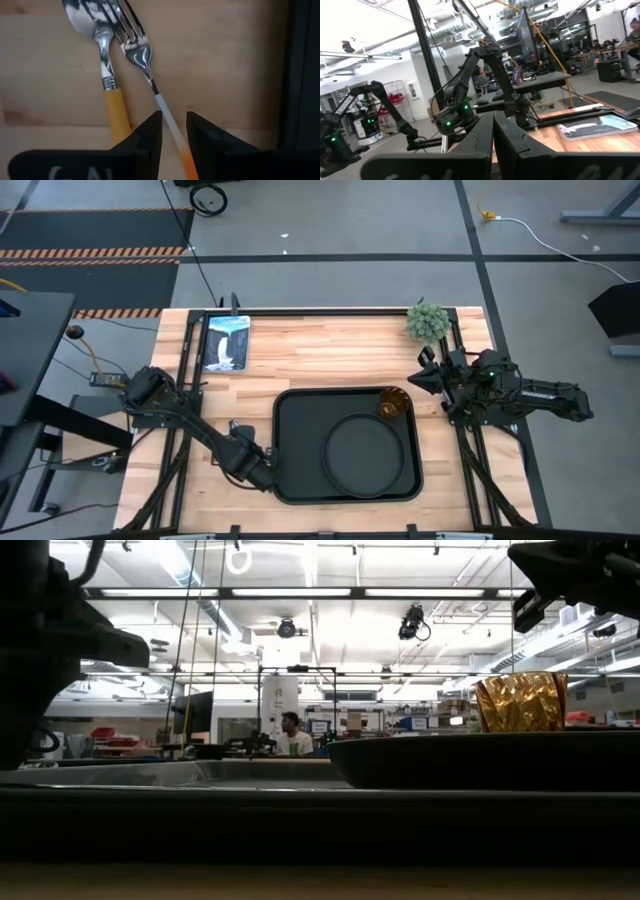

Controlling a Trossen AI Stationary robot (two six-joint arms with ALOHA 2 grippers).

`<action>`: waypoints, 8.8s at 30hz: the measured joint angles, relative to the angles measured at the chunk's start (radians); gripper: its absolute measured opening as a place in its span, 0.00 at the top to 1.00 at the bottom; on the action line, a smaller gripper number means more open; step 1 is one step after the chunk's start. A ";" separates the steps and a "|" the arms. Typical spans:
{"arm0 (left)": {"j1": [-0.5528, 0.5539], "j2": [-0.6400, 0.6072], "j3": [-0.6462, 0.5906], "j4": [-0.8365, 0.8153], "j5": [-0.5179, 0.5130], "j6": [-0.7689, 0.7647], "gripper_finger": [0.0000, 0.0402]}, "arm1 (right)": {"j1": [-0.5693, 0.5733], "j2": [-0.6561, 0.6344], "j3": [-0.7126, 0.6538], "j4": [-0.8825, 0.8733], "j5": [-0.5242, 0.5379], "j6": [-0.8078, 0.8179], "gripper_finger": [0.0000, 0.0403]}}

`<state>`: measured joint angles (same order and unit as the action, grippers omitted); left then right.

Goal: Pick and place plate/cup/fork/spoon on tray
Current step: Put the fork on the serving tray

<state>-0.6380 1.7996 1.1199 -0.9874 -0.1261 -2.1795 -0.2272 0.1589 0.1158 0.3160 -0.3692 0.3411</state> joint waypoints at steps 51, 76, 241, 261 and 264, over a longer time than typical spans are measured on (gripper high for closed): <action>0.002 0.043 -0.054 0.071 0.019 0.019 0.94 | 0.000 0.000 0.000 -0.002 -0.026 -0.003 0.95; 0.027 -0.016 -0.014 -0.015 -0.008 0.071 0.95 | 0.000 0.000 0.000 0.005 -0.026 -0.003 0.95; 0.110 0.262 0.297 0.435 0.095 1.208 0.75 | 0.023 0.000 0.000 0.015 -0.026 -0.011 0.95; 0.111 0.265 0.297 0.508 0.047 1.208 0.75 | 0.023 0.000 0.000 0.015 -0.026 -0.011 0.95; 0.111 0.265 0.297 0.501 0.063 1.209 0.75 | 0.023 0.000 0.000 0.015 -0.026 -0.011 0.95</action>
<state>-0.5274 2.0644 1.4170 -0.4866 -0.0626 -0.9708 -0.2043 0.1587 0.1158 0.3309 -0.3954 0.3305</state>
